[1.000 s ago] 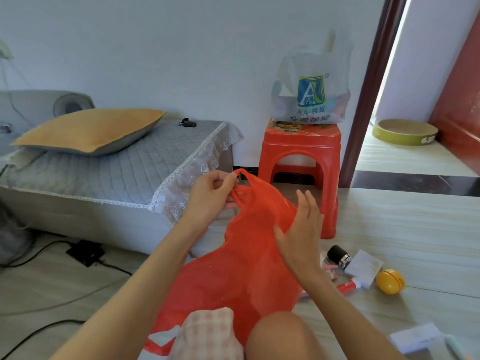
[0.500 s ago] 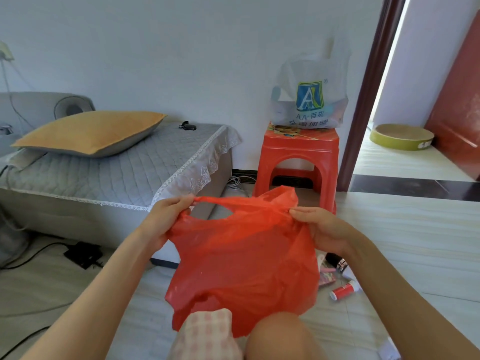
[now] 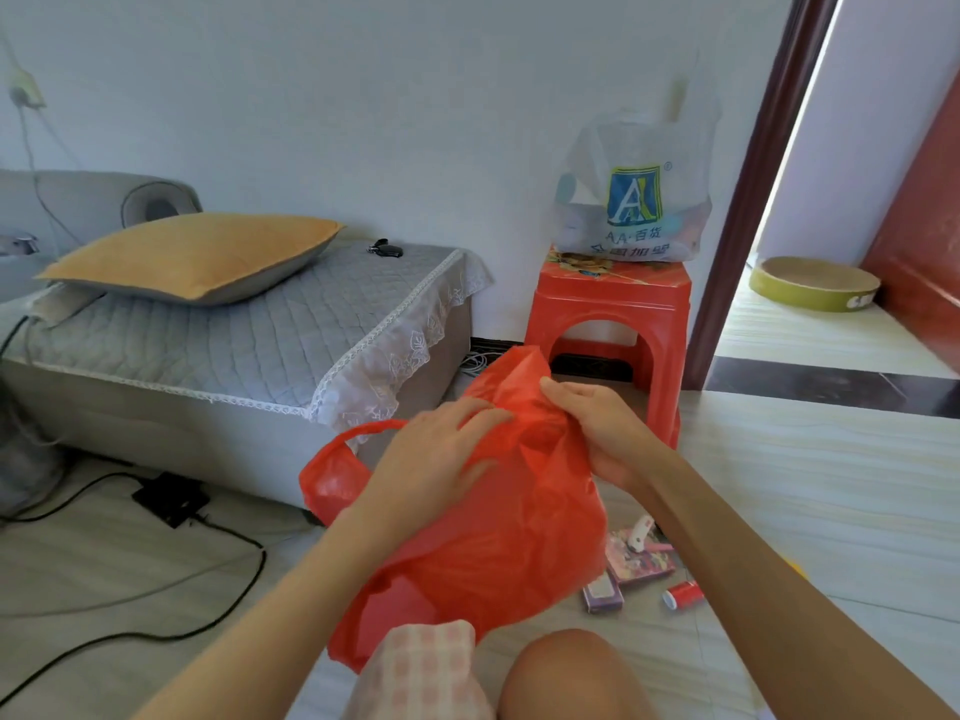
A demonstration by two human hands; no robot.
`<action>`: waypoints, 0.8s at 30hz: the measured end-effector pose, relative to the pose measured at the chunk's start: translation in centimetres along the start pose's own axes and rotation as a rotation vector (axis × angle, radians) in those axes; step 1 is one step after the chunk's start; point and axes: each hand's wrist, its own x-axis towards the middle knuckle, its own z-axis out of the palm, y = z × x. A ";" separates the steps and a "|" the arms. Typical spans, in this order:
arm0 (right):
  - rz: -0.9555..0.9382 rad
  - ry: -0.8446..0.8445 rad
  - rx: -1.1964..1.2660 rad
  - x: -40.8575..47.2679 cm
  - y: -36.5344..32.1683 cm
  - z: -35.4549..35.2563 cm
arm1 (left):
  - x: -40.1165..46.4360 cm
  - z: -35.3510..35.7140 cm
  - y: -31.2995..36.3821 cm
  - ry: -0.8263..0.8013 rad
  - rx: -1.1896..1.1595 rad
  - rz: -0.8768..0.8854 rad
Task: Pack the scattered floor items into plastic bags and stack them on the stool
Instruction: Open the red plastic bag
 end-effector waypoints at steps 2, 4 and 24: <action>-0.010 -0.030 -0.071 -0.4 0.1 0.0 | 0.2 -0.2 0.0 0.068 -0.181 -0.107; -0.056 0.020 -0.320 -0.6 0.4 -0.6 | 0.8 -0.9 -0.4 0.085 -0.310 -0.214; 0.193 0.008 -0.038 -0.9 0.9 -5.7 | -1.4 -2.6 -6.2 0.202 -0.287 -0.804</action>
